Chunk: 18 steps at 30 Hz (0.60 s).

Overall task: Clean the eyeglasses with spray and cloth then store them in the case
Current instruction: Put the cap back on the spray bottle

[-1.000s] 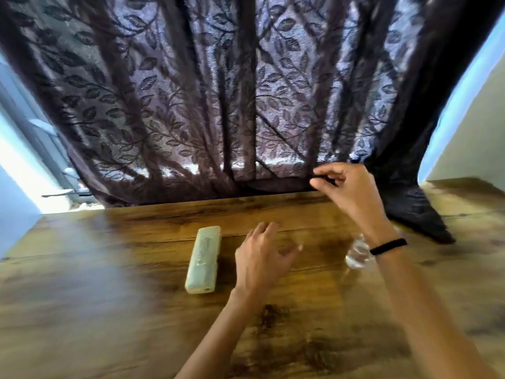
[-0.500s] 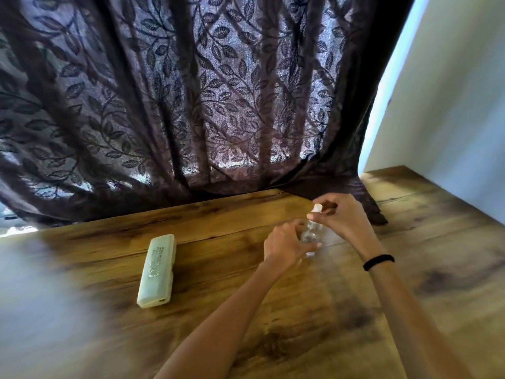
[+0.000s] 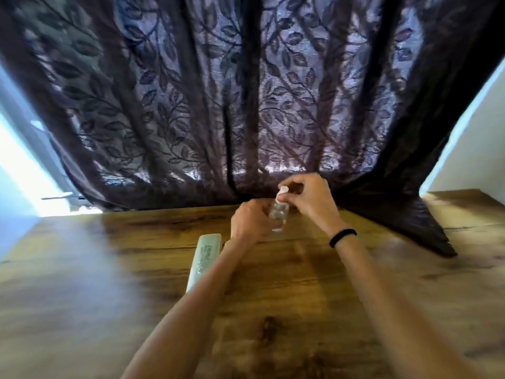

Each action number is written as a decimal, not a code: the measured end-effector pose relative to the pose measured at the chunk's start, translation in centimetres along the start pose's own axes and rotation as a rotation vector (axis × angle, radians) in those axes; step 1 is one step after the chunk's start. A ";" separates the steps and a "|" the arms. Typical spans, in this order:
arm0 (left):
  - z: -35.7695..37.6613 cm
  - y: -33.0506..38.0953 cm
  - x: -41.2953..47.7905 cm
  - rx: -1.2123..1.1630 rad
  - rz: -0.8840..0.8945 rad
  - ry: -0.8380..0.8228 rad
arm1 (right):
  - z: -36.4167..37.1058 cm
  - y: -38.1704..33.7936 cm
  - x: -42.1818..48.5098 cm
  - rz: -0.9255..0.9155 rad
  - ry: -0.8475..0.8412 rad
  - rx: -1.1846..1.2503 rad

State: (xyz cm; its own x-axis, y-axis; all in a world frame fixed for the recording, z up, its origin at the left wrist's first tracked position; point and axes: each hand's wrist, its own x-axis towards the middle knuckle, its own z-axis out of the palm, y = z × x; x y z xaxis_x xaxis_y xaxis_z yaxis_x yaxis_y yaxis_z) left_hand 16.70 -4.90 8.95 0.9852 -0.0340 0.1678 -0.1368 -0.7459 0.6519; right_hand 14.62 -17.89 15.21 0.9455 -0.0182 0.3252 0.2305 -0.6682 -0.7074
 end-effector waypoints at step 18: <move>-3.7 -9.2 -0.3 0.022 -0.192 0.206 | 11.3 -3.5 3.3 -0.126 -0.153 0.120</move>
State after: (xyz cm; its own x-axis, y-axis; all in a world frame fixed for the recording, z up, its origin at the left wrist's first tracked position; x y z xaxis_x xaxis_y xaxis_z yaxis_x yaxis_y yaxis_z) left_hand 17.25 4.42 5.59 0.9510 0.2431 0.1912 0.0545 -0.7402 0.6701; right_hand 19.53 -7.25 11.68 0.9294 0.1788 0.3230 0.3657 -0.5651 -0.7395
